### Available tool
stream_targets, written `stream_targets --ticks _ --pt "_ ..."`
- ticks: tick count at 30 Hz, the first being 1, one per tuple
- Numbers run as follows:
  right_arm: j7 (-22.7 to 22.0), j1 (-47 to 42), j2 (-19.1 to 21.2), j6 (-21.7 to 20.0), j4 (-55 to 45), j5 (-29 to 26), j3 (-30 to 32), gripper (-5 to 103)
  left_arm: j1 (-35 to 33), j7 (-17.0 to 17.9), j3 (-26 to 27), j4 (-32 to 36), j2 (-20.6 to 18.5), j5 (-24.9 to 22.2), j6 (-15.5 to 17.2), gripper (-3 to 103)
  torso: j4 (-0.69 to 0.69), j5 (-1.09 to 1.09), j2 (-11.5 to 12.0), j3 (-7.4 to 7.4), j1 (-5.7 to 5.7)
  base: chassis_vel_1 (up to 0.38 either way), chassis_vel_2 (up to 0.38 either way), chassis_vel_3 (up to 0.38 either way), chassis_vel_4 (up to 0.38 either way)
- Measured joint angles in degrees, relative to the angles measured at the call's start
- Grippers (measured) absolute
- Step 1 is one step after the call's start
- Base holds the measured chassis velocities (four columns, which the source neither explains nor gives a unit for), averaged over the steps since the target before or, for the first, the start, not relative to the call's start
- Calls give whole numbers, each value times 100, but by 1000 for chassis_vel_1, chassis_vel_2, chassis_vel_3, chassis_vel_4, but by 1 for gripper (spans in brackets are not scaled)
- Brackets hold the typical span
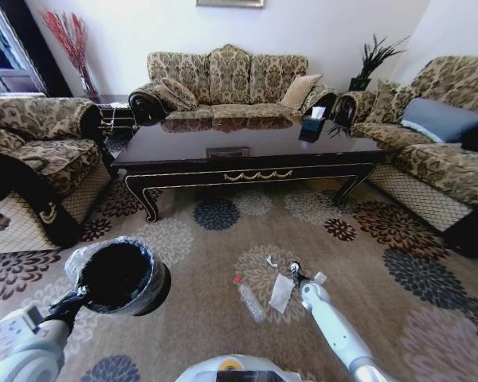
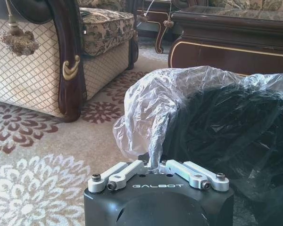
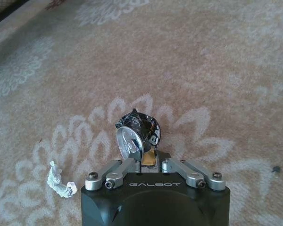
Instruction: Move to the front of the table and pick up the trash from the floor, then place it into the trash bin.
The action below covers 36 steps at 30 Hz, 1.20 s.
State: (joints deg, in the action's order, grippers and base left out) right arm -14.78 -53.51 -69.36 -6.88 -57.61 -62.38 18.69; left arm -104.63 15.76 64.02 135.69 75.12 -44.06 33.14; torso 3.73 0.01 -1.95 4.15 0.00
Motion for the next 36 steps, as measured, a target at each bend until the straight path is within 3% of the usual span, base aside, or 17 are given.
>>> stream_targets --ticks 7,19,22,26,31,32,35,36 --pt "11 -408 203 6 -901 -17 108 15 70 -2 -120 -24 14 15 0 3 1 0 0 0 0 0 0 0 0" --pt "-42 -1368 1019 24 -4195 -17 22 15 282 -2 -599 -42 44 37 1 3 0 -1 -1 0 0 0 0 0 0" --pt "3 -1370 1192 85 -4593 -39 -81 15 345 -1 -682 -29 37 30 5 3 0 -3 0 0 0 0 0 0 0" --pt "424 -1236 1584 337 -5107 -117 -385 15 534 14 -879 -52 9 -2 30 3 1 -1 0 0 0 0 0 0 0" --pt "1903 -644 2402 1175 -5395 -175 -1238 15 892 89 -1336 -241 5 40 102 3 0 0 0 0 0 0 0 0 0" --pt "1903 -644 2402 1175 -5395 -175 -1238 15 892 89 -1336 -241 5 40 102 3 0 0 0 0 0 0 0 0 0" --pt "2680 -127 2767 1585 -5393 -171 -1876 15 1065 103 -1642 -425 -60 183 116 3 1 -1 0 0 0 0 0 0 0" --pt "2680 -127 2767 1585 -5393 -171 -1876 15 1065 103 -1642 -425 -60 183 116 3 1 -1 0 0 0 0 0 0 0"
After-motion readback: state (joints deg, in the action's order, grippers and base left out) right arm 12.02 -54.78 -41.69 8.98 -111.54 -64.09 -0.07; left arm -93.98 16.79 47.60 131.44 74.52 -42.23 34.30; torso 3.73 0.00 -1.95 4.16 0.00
